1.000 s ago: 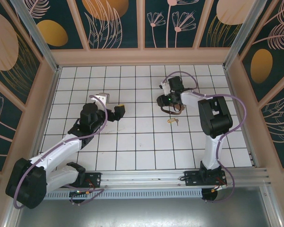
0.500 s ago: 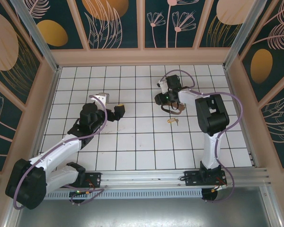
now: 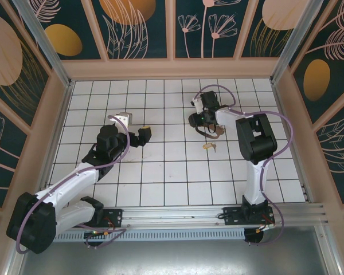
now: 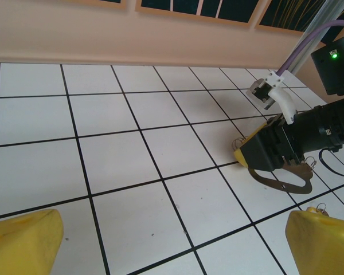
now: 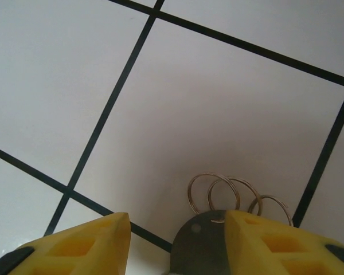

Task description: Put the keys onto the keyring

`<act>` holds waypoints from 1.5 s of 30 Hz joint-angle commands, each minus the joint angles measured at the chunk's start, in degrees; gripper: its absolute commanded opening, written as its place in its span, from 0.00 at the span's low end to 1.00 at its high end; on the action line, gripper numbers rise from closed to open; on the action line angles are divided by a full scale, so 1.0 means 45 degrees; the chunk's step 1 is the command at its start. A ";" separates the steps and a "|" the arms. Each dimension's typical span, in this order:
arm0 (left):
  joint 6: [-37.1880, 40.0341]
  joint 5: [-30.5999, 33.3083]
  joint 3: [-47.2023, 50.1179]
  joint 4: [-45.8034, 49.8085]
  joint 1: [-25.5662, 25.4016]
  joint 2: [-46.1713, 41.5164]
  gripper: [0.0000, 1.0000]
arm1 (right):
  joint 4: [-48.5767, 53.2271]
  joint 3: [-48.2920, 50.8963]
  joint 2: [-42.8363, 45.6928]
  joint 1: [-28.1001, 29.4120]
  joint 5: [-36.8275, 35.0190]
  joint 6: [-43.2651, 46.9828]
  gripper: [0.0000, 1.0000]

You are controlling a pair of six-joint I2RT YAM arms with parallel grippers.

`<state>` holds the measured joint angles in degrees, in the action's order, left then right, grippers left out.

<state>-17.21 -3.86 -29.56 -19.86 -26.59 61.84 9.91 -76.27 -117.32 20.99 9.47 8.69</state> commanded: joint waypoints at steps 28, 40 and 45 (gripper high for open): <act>0.0146 -0.0022 0.0031 -0.0205 -0.0068 -0.0225 0.99 | 0.0656 -0.1538 -0.1317 0.0327 -0.1024 0.0725 0.41; -0.0302 -0.0337 0.0338 -0.0393 -0.0068 -0.0423 0.99 | -0.1015 0.1761 0.0737 0.1099 0.1319 -0.0571 0.35; -0.0337 -0.0413 0.0431 -0.0284 -0.0068 -0.0405 0.99 | -0.1333 0.2646 0.1518 0.1958 0.1633 -0.0965 0.34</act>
<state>-17.74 -4.67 -28.25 -20.21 -26.59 60.64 3.60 -66.98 -112.79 27.53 13.67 6.85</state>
